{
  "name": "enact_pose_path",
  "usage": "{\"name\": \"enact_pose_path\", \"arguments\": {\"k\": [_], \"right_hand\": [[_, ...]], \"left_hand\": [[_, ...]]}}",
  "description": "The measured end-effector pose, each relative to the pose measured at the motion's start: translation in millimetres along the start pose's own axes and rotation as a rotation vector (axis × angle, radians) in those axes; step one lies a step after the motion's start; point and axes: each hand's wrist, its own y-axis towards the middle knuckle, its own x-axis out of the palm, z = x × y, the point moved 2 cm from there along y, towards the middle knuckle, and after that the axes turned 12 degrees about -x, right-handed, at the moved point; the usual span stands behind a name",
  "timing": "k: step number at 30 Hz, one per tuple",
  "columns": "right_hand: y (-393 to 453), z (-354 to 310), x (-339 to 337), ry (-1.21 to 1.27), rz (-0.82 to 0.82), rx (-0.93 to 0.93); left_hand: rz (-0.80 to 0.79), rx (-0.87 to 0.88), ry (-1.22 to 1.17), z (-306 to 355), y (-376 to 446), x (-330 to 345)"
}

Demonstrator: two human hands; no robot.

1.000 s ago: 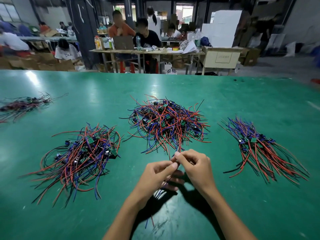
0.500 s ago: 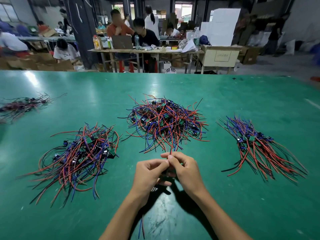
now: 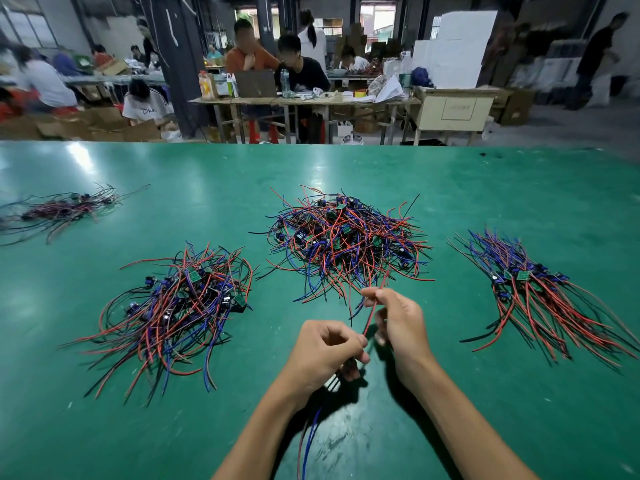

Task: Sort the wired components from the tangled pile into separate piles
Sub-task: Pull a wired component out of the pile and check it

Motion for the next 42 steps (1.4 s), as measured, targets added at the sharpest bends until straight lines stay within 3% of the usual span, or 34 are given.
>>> {"name": "enact_pose_path", "arguments": {"k": [4,7,9,12,15,17,20,25,30,37,40,42], "right_hand": [[8.4,0.1,-11.5,0.204,0.125,0.081],[9.5,-1.5,-16.8,0.286,0.046,0.125],[9.8,-3.2,-16.4,0.209,-0.051,0.128],[0.8,-8.1,-12.6,-0.197,-0.167,-0.123],[-18.5,-1.7,0.9,-0.582,-0.449,-0.452],[-28.2,0.5,10.6,-0.568,-0.513,-0.51],[-32.6,-1.0,15.8,-0.506,-0.449,-0.533],[-30.7,-5.5,14.2,-0.321,-0.272,-0.435],[-26.2,-12.2,12.6,-0.058,-0.151,-0.19],[-17.5,-13.4,5.8,0.117,-0.175,0.087],[-10.6,-13.7,-1.2,0.121,-0.173,0.149],[-7.6,-14.7,-5.7,0.056,-0.219,0.123]], "left_hand": [[-0.108,0.005,0.075,1.0,-3.5,0.0],[-0.141,-0.001,0.038,3.1,-5.1,-2.4],[-0.126,-0.002,-0.034,4.8,-5.1,-4.8],[-0.034,0.012,-0.321,7.5,0.0,-9.4],[0.085,-0.001,-0.607,8.1,6.8,-14.3],[0.125,-0.008,-0.682,6.5,8.5,-17.2],[0.12,-0.029,-0.721,4.2,9.9,-18.5],[0.103,-0.018,-0.692,2.3,13.0,-18.5],[0.081,0.007,-0.575,-0.4,12.3,-17.0],[0.13,0.187,-0.247,-1.2,4.6,-20.6],[0.286,0.24,0.011,-2.2,6.5,-23.1],[0.33,0.241,0.014,-1.8,9.0,-22.7]]}}
